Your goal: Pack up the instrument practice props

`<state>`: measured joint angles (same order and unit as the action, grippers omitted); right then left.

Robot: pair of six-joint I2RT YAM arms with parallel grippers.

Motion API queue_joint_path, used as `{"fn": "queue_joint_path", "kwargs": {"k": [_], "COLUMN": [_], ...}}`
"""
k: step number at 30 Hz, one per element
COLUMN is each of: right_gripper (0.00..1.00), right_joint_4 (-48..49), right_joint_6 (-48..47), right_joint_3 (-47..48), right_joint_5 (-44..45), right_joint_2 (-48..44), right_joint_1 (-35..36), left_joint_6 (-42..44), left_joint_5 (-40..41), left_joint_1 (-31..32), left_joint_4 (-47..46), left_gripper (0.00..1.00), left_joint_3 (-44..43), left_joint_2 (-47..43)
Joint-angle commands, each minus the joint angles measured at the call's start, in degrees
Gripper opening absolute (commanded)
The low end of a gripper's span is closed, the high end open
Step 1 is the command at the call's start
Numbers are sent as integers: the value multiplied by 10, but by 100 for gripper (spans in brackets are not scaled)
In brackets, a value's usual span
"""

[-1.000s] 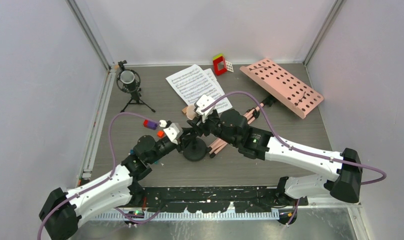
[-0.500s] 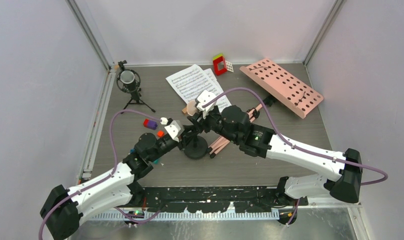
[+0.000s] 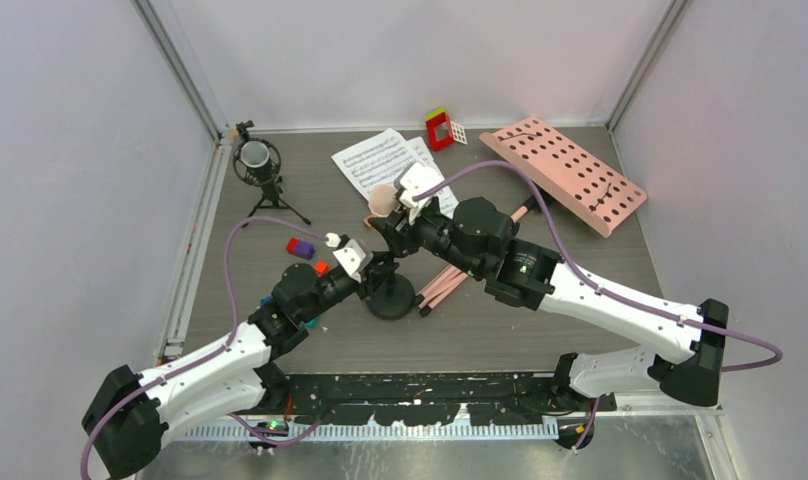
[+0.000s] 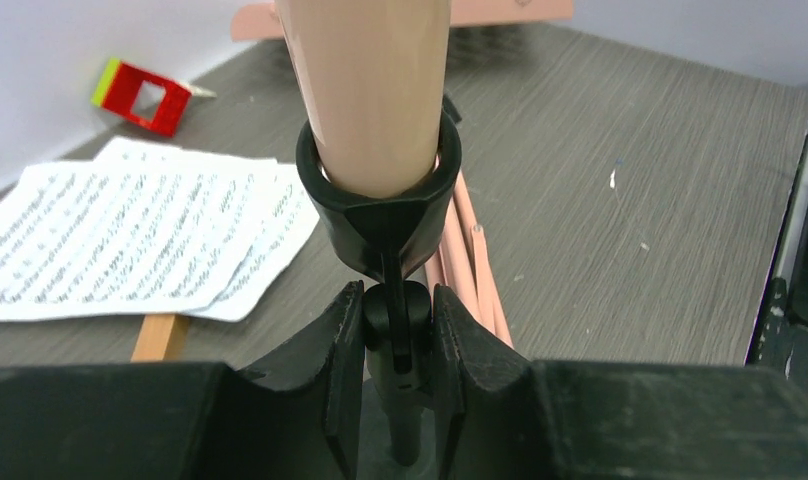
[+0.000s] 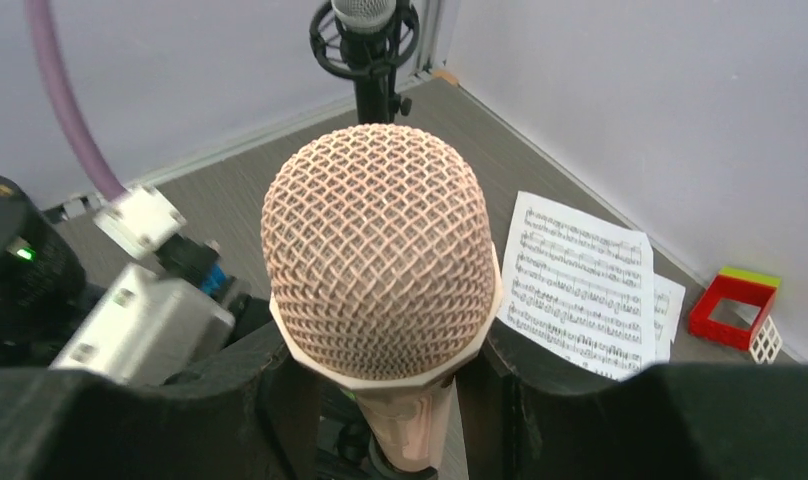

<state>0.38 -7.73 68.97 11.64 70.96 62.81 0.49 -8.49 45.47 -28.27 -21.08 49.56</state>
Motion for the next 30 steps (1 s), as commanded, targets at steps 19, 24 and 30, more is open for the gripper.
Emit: {"fn": "queue_joint_path", "kwargs": {"k": [19, 24, 30], "right_gripper": [0, 0, 1], "right_joint_4": [141, -17, -187], "right_joint_6": [-57, 74, 284], "right_joint_3": [93, 76, 84], "right_joint_5": [300, 320, 185], "right_joint_2": [-88, -49, 16], "right_joint_1": [8, -78, -224], "left_joint_6": [8, 27, 25], "left_joint_5": [41, 73, 81], "left_joint_1": [0, 0, 0], "left_joint_4": [193, 275, 312], "left_gripper": [0, 0, 0], "left_joint_3": [46, 21, 22], "left_joint_2": [-77, -148, -182]}}
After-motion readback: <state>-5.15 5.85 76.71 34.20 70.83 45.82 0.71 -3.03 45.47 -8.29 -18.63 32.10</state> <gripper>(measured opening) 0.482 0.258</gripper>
